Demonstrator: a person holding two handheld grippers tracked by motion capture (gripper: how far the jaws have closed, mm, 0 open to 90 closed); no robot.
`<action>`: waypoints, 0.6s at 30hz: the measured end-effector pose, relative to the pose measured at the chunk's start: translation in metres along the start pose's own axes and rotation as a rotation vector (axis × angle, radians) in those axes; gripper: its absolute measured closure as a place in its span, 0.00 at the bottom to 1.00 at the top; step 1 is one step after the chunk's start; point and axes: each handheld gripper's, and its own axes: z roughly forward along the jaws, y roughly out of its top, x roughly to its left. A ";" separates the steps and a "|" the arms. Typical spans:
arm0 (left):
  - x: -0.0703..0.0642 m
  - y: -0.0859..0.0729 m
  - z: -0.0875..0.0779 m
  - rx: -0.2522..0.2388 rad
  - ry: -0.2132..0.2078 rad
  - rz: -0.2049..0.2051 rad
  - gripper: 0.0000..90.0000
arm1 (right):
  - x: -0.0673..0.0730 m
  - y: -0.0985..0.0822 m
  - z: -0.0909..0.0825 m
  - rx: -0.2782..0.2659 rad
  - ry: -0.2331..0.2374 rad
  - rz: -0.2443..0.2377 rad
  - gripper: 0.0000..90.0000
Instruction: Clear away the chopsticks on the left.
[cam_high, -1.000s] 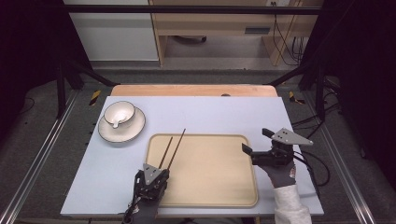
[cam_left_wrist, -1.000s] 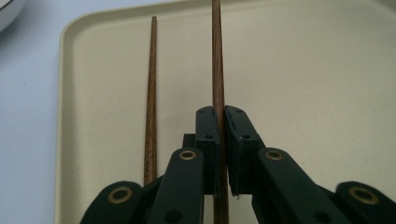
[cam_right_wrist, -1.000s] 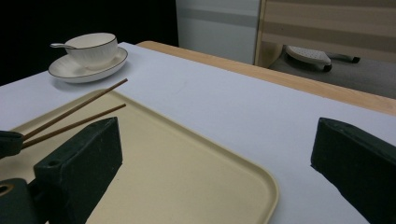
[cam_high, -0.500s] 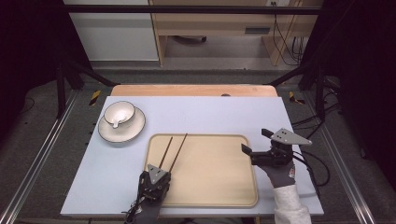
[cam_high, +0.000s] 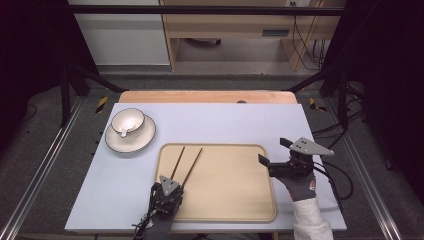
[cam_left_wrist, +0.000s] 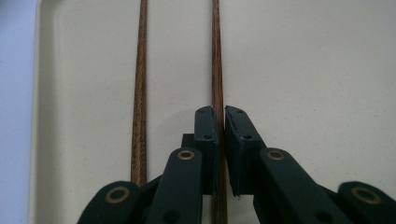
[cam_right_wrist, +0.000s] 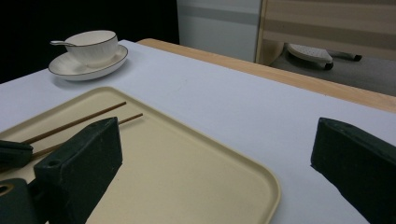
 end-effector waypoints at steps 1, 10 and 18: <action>0.000 0.000 0.000 0.000 0.001 0.000 0.92 | 0.000 0.000 0.000 0.000 0.000 0.001 0.03; 0.003 0.004 -0.003 -0.017 -0.018 0.007 0.88 | 0.000 0.000 -0.001 -0.004 -0.002 0.003 0.03; 0.006 0.018 -0.012 -0.066 -0.047 0.034 0.83 | -0.001 0.001 -0.003 -0.015 -0.002 0.006 0.03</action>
